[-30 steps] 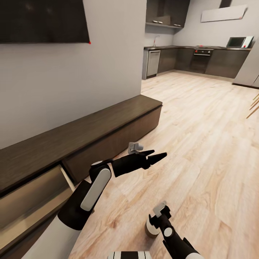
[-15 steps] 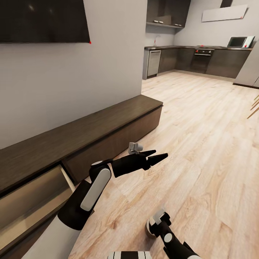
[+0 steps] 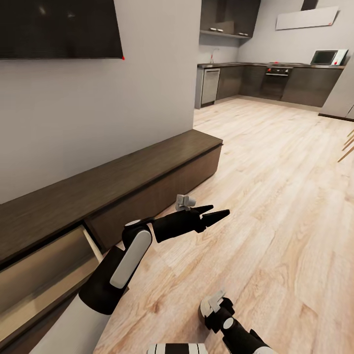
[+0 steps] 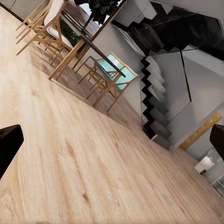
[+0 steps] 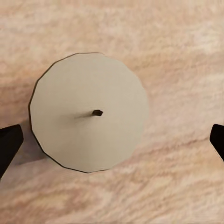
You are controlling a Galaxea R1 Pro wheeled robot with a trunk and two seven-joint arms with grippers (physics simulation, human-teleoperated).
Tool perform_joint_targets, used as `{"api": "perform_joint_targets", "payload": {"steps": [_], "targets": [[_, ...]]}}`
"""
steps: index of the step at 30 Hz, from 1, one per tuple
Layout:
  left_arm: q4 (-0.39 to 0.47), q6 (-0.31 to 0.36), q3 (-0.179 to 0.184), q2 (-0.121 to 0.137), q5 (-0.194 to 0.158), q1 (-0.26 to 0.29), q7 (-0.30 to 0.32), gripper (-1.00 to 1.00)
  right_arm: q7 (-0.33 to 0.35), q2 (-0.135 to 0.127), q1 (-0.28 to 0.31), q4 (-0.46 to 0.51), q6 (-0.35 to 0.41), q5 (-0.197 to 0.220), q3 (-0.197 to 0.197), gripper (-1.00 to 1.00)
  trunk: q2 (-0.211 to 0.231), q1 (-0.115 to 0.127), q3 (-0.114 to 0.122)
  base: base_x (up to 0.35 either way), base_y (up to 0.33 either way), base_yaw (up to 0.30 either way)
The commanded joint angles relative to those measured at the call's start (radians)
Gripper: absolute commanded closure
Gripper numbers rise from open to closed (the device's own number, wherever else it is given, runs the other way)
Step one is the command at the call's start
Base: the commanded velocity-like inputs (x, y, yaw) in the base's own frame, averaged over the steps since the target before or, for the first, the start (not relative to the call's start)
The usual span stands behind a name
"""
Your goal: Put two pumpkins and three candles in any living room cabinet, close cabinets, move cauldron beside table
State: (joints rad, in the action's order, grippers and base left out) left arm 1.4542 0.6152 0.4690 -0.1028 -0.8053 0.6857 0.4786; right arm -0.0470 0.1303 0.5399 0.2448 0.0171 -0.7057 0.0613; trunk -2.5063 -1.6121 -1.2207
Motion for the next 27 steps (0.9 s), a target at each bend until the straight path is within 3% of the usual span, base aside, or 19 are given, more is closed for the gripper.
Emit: {"api": "perform_joint_targets", "payload": {"steps": [1,8,27], "targets": [[0.0,-0.001,0.0,0.0,0.0,0.0,0.0,-1.0,0.001,0.001,0.003,0.001,0.001,0.0,0.0,-1.0,0.0,0.0,0.0,0.0,0.0,0.0],[0.0,-0.002,0.0,0.0,0.0,0.0,0.0,-1.0,0.001,0.007,0.031,0.005,-0.011,0.0,0.0,-1.0,0.0,0.0,0.0,0.0,0.0,0.0],[0.0,-0.007,0.002,0.0,0.0,0.0,0.0,-1.0,0.016,0.006,0.034,-0.005,-0.031,-0.006,-0.004,-1.0,0.0,0.0,0.0,0.0,0.0,0.0]]}}
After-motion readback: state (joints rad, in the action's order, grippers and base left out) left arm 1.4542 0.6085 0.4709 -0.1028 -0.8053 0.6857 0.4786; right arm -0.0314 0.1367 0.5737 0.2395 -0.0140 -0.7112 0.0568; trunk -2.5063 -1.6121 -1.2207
